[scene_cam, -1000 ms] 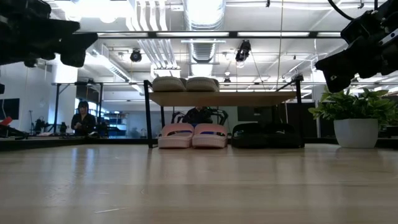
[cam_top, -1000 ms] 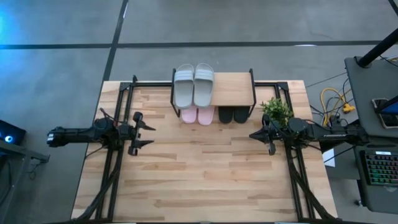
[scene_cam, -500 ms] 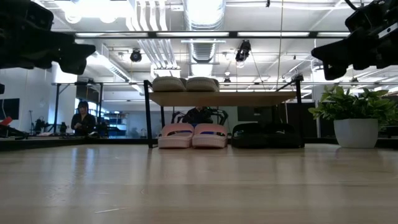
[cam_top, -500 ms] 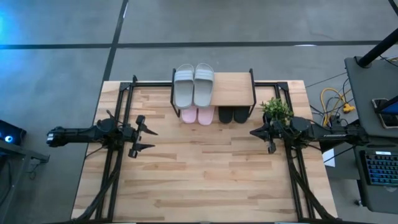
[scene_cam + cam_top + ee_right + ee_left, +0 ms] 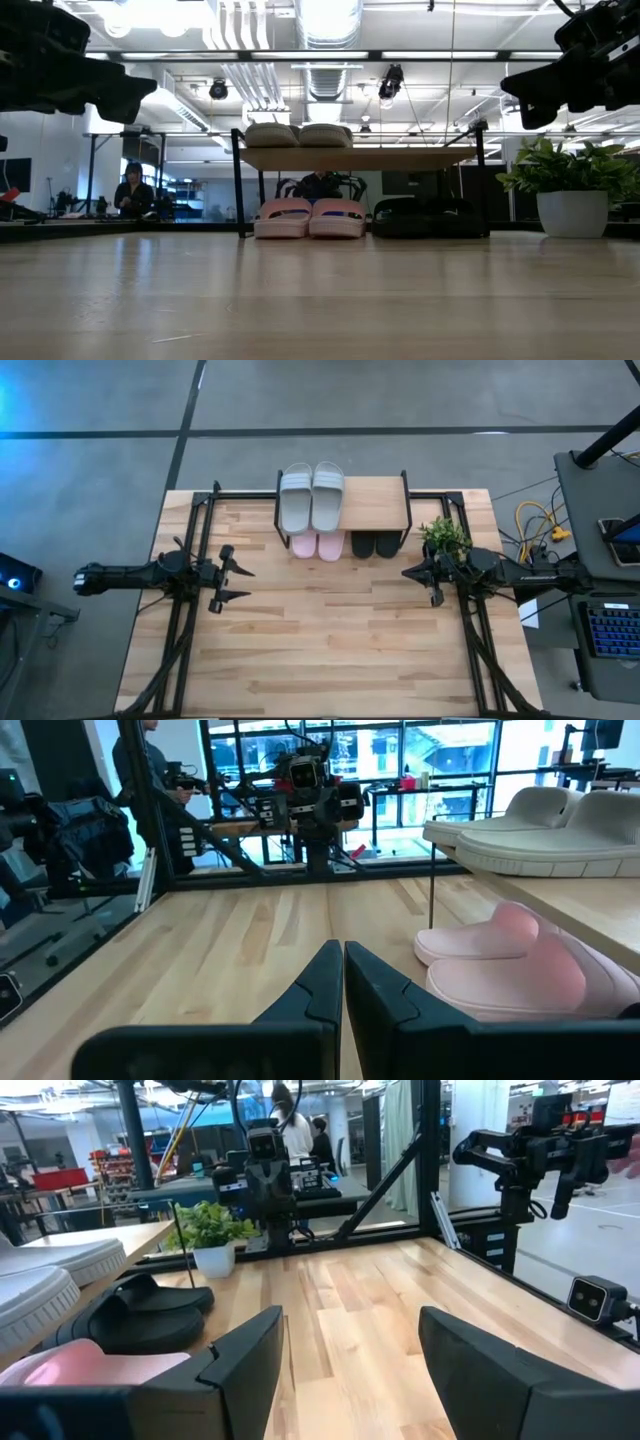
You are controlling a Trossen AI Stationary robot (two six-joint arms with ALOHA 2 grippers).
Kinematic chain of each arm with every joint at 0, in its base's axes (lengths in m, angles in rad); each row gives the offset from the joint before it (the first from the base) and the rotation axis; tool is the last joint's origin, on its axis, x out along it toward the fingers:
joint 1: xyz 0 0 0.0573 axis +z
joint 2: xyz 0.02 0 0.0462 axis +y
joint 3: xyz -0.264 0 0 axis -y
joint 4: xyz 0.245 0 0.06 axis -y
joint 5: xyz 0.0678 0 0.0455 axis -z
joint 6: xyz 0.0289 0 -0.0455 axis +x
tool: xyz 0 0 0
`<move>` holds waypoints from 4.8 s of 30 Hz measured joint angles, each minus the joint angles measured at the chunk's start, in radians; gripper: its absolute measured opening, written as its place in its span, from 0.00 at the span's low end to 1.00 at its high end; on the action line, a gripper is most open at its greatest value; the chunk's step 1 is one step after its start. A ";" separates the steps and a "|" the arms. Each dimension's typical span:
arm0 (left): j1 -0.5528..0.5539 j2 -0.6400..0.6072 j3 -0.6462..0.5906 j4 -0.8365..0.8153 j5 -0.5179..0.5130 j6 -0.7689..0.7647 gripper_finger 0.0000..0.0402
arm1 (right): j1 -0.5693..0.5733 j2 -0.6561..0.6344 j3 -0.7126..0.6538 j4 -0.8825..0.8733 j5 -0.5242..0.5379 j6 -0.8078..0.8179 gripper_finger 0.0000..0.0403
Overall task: Pick and place slides into the shelf
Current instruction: Return to Home Position
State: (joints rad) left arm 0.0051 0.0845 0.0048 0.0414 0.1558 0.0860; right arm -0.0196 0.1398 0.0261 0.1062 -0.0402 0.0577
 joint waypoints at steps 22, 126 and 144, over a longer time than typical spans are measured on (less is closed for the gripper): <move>0.000 -0.001 0.000 0.060 -0.017 -0.030 0.55 | 0.000 0.000 0.000 0.000 0.000 -0.005 0.02; 0.013 0.117 0.012 0.140 -0.190 -0.101 0.00 | 0.000 0.000 0.000 0.000 -0.001 -0.006 0.02; 0.013 0.124 0.006 0.136 -0.190 -0.101 0.00 | 0.000 0.000 0.000 0.000 -0.001 -0.006 0.02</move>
State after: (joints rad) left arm 0.0181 0.2089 0.0105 0.1772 -0.0345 -0.0147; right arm -0.0199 0.1402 0.0261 0.1059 -0.0409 0.0521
